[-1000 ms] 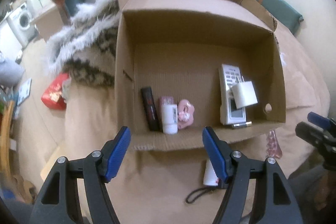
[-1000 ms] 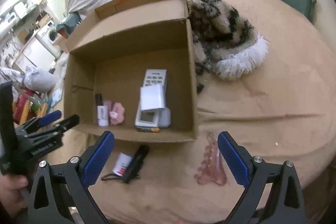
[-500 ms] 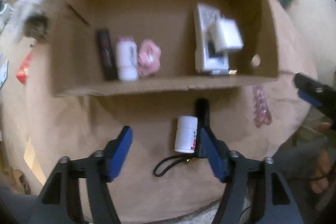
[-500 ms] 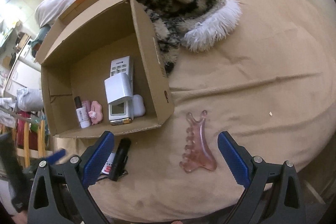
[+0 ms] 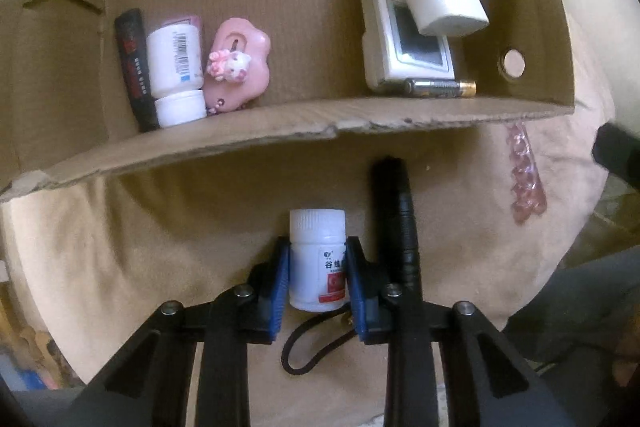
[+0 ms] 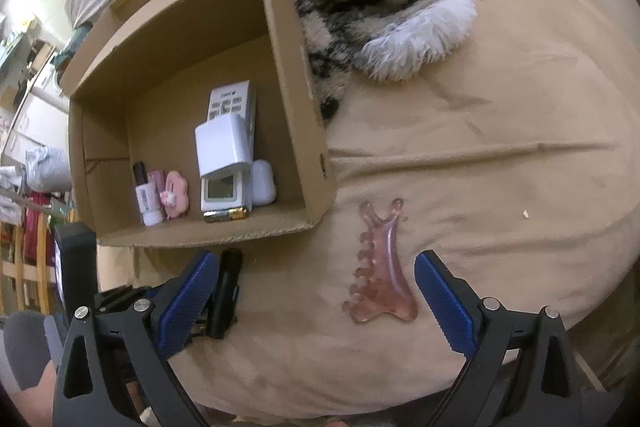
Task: Organize rigid objects
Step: 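Grasp the white pill bottle with the left gripper while the right grasps the black flashlight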
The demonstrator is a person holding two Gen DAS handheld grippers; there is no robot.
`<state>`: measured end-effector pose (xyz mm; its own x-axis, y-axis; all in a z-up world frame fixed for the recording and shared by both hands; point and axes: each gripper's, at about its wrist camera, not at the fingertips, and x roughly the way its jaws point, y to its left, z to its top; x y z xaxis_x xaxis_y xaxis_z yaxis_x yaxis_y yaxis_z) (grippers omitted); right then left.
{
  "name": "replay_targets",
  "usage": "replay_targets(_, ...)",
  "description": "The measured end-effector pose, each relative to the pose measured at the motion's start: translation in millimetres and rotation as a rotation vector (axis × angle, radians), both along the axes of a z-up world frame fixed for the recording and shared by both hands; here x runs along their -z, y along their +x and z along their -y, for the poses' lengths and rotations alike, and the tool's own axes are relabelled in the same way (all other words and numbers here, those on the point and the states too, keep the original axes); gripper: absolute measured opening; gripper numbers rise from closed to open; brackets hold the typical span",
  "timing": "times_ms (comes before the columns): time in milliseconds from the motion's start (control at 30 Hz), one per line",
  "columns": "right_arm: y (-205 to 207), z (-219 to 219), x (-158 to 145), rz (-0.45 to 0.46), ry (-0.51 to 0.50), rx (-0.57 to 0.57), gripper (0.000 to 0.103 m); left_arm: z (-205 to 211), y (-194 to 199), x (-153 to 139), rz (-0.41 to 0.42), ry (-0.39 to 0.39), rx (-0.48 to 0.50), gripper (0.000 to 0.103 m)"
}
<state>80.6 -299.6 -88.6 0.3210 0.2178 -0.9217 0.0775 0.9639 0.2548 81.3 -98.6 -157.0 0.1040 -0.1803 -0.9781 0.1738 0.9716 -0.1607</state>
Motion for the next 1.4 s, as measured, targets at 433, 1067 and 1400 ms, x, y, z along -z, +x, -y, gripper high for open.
replay_targets(433,3,-34,24,-0.106,-0.01,-0.098,0.103,-44,-26,-94,0.209,-0.008,-0.105,0.024)
replay_targets(1067,10,-101,87,-0.29,0.148,-0.158,0.079,-67,-17,-88,0.205,0.021,-0.221,0.024)
replay_targets(1400,-1,-120,87,-0.218,-0.01,-0.191,0.021,-73,-15,-82,0.195,0.031,-0.249,0.024)
